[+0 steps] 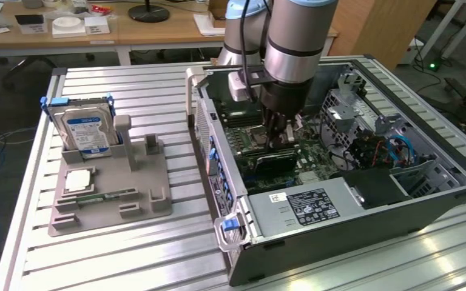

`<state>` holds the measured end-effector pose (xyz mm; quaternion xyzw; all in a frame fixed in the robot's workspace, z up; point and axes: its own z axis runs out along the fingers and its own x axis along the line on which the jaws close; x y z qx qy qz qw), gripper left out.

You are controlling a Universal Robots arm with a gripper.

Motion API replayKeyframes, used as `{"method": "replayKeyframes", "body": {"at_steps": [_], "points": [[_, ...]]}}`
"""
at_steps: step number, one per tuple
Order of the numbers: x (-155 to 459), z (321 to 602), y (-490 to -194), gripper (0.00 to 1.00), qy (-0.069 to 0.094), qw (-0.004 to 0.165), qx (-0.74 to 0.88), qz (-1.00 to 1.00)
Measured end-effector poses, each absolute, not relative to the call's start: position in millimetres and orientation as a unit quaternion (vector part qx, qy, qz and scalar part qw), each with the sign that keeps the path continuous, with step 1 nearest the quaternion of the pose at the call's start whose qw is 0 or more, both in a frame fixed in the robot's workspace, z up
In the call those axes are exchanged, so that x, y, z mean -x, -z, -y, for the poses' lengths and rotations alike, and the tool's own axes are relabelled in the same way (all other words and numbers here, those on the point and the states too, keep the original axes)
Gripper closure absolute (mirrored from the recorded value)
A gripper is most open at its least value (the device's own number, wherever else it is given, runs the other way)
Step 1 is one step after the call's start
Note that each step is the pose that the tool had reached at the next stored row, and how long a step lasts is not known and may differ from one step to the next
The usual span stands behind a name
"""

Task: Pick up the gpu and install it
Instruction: 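Press down on the gpu until it lock into place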

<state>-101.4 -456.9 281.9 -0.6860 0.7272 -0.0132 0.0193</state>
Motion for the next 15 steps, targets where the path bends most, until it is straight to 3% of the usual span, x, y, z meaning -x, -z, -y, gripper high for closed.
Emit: {"method": "replayKeyframes", "body": {"at_steps": [5, 15], "points": [[101.4, 456.9, -282.8, 0.89, 0.0, -0.001, 0.686, -0.727], [112.3, 455.7, -288.7, 0.89, -0.001, -0.003, 0.686, -0.727]]}}
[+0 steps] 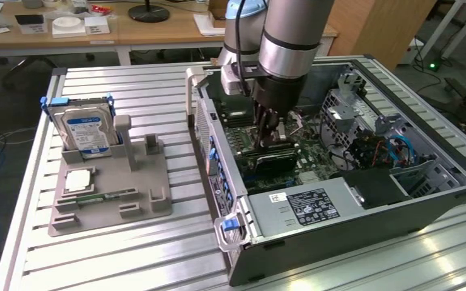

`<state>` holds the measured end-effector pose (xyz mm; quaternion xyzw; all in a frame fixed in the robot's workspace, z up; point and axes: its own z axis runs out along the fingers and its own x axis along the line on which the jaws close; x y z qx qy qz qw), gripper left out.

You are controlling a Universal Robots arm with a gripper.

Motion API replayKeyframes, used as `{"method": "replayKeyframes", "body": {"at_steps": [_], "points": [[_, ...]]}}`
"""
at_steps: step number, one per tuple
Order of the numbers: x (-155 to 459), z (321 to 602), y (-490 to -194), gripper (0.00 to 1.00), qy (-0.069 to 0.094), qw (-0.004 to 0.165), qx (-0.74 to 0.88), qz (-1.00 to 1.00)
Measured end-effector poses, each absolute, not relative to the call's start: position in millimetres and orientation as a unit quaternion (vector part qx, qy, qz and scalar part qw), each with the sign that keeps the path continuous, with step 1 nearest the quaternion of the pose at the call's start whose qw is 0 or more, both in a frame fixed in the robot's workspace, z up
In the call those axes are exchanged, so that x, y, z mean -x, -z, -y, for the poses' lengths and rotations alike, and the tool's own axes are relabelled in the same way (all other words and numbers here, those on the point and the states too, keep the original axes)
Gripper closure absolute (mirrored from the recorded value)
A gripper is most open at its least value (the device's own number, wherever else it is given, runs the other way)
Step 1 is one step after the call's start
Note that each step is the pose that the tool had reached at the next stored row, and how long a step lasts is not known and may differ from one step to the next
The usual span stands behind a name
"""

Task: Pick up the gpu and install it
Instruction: 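Press down on the gpu until it lock into place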

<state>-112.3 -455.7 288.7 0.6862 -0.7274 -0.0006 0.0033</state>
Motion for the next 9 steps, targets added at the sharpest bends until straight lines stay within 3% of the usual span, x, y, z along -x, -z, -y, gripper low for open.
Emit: {"method": "replayKeyframes", "body": {"at_steps": [9], "points": [[121.9, 450.9, -289.8, 0.89, -0.004, 0.008, -0.694, 0.72]]}}
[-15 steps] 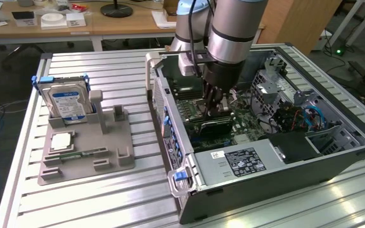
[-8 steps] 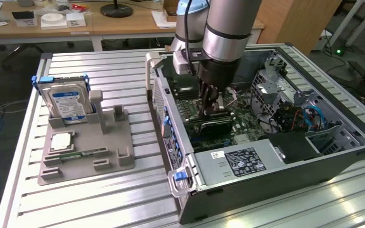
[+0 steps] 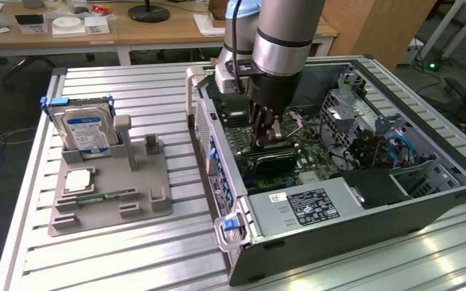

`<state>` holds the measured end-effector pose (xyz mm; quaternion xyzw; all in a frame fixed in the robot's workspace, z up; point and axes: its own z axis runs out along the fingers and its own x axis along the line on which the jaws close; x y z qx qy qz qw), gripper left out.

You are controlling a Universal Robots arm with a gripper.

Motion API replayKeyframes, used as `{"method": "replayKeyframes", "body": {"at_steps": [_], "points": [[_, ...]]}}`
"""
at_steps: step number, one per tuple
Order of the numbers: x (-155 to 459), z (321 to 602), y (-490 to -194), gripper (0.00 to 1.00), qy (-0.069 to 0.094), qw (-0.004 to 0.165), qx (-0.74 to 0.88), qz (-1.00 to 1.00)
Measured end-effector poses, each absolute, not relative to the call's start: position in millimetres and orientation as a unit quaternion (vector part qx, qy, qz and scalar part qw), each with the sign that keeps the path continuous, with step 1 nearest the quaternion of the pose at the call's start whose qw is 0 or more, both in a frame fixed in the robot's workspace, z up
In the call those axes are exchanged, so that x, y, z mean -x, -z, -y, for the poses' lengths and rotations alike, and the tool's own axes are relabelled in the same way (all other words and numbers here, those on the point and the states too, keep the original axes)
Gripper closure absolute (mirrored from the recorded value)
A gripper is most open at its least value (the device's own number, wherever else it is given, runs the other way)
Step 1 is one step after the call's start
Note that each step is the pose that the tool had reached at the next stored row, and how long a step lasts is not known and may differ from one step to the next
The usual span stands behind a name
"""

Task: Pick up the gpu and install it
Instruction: 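Press down on the gpu until it lock into place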

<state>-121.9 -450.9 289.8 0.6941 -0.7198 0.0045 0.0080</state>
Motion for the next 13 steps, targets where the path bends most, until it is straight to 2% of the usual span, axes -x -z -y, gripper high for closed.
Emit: {"method": "replayKeyframes", "body": {"at_steps": [13], "points": [[157.0, 450.2, -289.8, 0.89, -0.005, 0.008, -0.695, 0.719]]}}
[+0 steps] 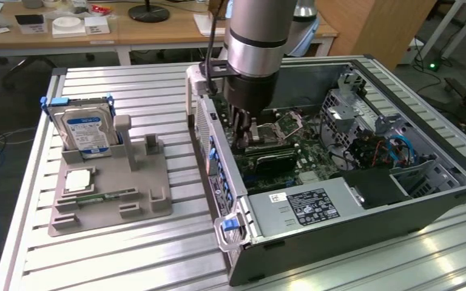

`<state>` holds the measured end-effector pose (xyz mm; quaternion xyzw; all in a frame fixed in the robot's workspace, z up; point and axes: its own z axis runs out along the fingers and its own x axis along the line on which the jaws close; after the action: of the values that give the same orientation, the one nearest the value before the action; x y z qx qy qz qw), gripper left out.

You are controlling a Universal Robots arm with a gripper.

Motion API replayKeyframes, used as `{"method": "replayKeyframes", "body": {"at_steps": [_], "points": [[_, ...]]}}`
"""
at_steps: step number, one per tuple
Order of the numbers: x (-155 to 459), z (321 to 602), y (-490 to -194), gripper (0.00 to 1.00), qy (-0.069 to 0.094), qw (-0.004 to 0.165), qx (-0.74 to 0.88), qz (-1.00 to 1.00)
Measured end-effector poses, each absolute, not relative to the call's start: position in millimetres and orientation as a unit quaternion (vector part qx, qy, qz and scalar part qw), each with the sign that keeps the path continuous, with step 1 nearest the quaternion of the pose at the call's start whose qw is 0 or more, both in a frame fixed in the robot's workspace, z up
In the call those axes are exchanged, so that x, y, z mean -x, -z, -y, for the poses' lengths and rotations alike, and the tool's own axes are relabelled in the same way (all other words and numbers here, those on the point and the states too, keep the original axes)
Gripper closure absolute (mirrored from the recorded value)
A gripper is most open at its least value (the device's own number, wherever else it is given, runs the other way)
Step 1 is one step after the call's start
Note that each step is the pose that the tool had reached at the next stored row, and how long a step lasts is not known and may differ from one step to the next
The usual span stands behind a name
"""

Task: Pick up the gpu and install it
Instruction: 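Press down on the gpu until it lock into place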

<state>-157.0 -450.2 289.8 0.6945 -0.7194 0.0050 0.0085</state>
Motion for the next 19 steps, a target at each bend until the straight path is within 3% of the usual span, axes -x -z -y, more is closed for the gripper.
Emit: {"method": "replayKeyframes", "body": {"at_steps": [19], "points": [[164.7, 450.2, -294.2, 0.89, -0.005, 0.009, -0.694, 0.719]]}}
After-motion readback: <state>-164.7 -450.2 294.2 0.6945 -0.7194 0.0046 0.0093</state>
